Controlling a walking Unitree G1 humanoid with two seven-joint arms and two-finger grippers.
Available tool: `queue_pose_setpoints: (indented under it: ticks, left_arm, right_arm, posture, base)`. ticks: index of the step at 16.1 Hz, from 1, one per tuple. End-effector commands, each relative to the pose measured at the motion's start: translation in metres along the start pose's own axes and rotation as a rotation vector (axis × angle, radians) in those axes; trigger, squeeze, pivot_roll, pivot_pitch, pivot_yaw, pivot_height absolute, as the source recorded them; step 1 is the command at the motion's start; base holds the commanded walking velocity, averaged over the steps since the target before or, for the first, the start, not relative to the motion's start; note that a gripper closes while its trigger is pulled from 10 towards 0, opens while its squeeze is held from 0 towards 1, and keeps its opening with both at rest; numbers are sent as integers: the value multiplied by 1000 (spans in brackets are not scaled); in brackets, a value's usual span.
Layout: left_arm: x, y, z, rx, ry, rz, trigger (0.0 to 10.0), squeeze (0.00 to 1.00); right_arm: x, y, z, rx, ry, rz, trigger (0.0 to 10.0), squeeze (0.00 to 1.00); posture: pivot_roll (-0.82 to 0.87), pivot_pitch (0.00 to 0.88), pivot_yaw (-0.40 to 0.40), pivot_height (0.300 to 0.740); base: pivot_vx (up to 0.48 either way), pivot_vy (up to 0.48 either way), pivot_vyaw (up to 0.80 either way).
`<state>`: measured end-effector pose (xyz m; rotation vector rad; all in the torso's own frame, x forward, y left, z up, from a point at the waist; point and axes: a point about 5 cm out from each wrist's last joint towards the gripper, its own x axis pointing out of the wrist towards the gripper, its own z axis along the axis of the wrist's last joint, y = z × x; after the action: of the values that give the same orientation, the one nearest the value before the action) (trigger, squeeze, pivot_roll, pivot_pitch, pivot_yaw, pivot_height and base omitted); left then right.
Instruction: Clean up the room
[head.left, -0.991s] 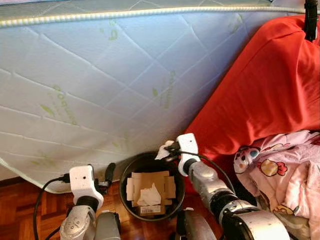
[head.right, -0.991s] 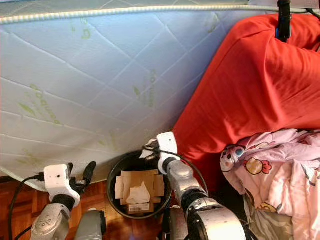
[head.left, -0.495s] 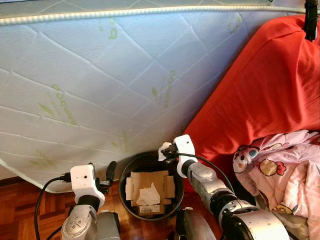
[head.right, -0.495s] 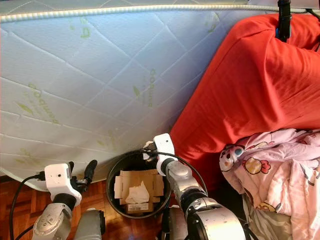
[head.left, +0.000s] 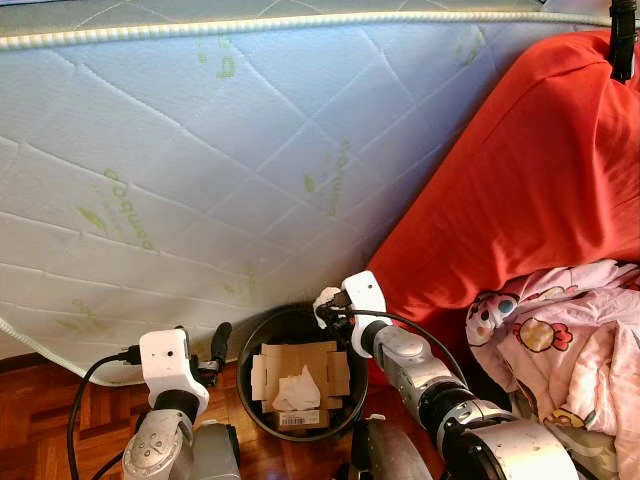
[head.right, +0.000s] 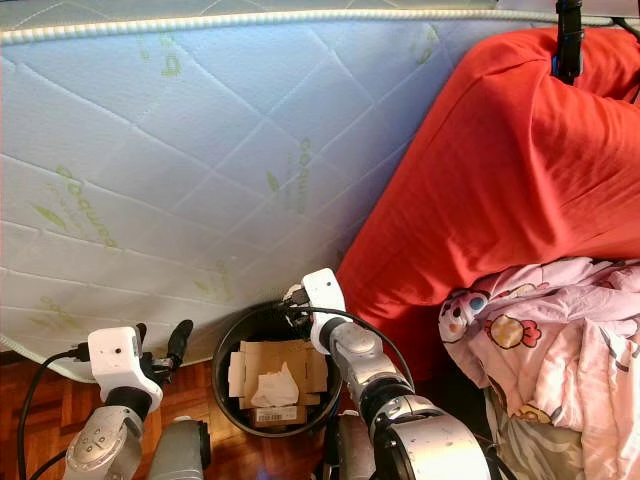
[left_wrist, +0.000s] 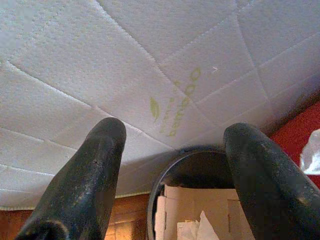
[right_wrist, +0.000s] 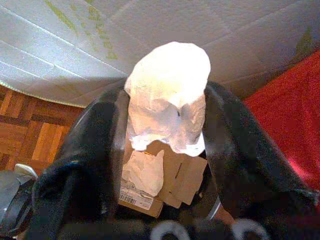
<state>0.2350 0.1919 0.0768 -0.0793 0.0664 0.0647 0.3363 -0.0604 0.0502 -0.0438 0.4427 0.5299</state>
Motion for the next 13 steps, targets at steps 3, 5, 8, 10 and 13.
queue_pose_setpoints:
  ticks: [3, 5, 8, 10, 13]
  left_arm:
    - [-1, 0, -4, 8, 20, -1, 10000, 0]
    - [-1, 0, -3, 9, 20, 0, 10000, 0]
    - [0, 0, -3, 10, 19, -2, 10000, 0]
    - [1, 0, -4, 10, 20, -5, 10000, 0]
    - [3, -1, -4, 11, 18, -10, 10000, 0]
  right_arm:
    - [0, 1, -5, 4, 33, 7, 10000, 1000]
    - [-1, 0, -5, 5, 35, 7, 10000, 1000]
    - [-1, -1, -5, 13, 33, 4, 10000, 1000]
    - [-1, -1, -5, 18, 33, 4, 10000, 1000]
    - [-1, -2, -5, 31, 32, 10, 10000, 1000]
  posture:
    - [220, 193, -153, 628]
    - [218, 194, -153, 628]
    - [219, 187, -151, 628]
    - [214, 177, -148, 628]
    - [215, 166, -144, 628]
  base:
    - [0, 0, 0]
    - [0, 0, 0]
    - [0, 0, 0]
    - [0, 0, 0]
    - [0, 0, 0]
